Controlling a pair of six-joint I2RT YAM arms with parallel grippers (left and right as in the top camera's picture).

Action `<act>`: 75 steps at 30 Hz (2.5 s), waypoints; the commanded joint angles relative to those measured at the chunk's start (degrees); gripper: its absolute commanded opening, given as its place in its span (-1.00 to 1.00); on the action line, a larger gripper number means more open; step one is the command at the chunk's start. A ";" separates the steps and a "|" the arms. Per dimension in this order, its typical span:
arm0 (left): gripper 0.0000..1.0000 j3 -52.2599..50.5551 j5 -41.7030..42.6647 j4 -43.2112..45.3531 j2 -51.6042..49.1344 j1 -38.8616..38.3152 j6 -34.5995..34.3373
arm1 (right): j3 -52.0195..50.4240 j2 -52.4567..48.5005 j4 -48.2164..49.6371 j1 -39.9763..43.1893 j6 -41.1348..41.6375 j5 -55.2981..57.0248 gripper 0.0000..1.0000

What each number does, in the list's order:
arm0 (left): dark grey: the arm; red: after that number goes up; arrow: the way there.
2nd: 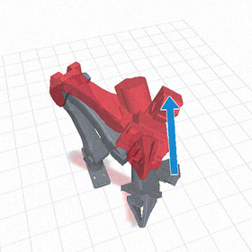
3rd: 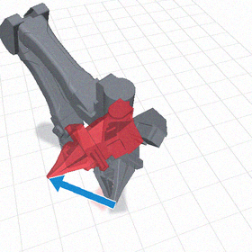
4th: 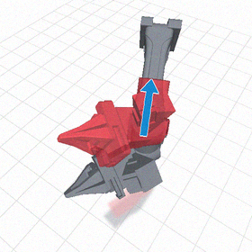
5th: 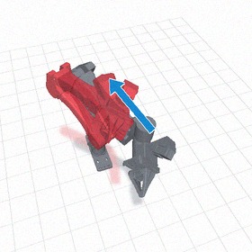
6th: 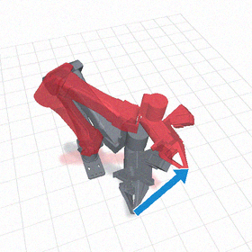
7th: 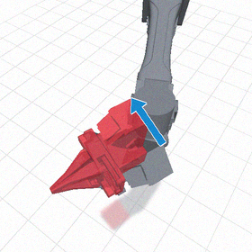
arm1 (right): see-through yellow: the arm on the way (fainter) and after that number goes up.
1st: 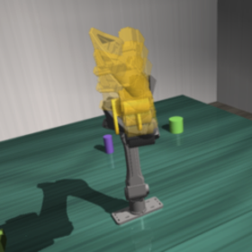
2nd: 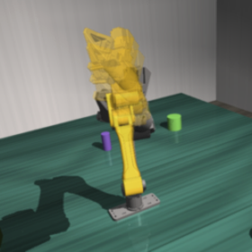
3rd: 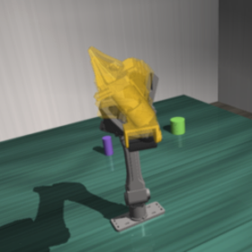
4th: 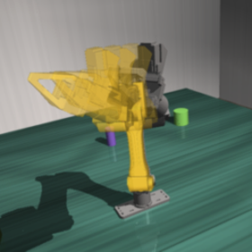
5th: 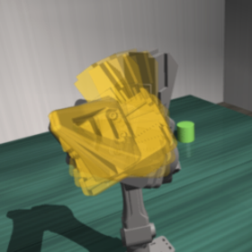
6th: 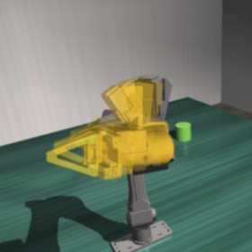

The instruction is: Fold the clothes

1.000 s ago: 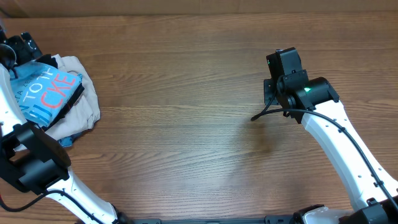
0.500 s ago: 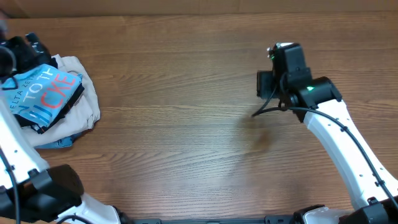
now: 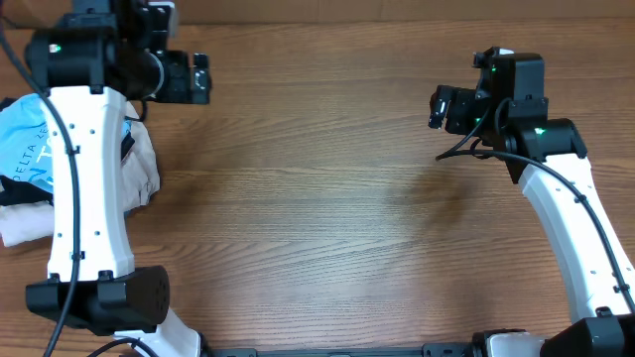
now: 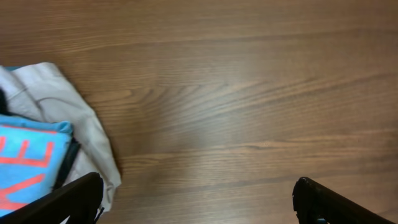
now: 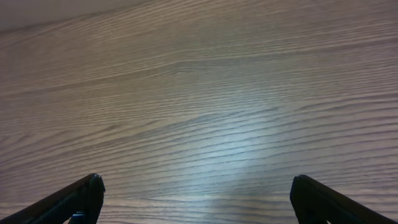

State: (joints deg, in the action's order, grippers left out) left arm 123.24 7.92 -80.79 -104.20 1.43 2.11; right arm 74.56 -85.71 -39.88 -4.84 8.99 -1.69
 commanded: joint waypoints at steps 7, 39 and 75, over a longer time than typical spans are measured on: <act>1.00 0.50 -3.13 -7.30 1.33 -1.44 1.86 | 0.94 2.14 -8.92 0.52 -2.95 -5.35 1.00; 1.00 -64.19 -16.26 13.35 73.07 -1.46 -8.98 | -15.45 47.23 -18.88 0.42 1.73 7.21 1.00; 0.99 -73.00 -15.82 14.75 72.37 -1.46 -8.98 | -22.58 58.47 -21.97 0.42 4.59 5.90 1.00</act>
State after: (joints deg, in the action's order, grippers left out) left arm 50.52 -6.98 -66.04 -31.57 0.08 -5.91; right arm 55.42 -32.75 -61.73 -4.54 13.47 4.80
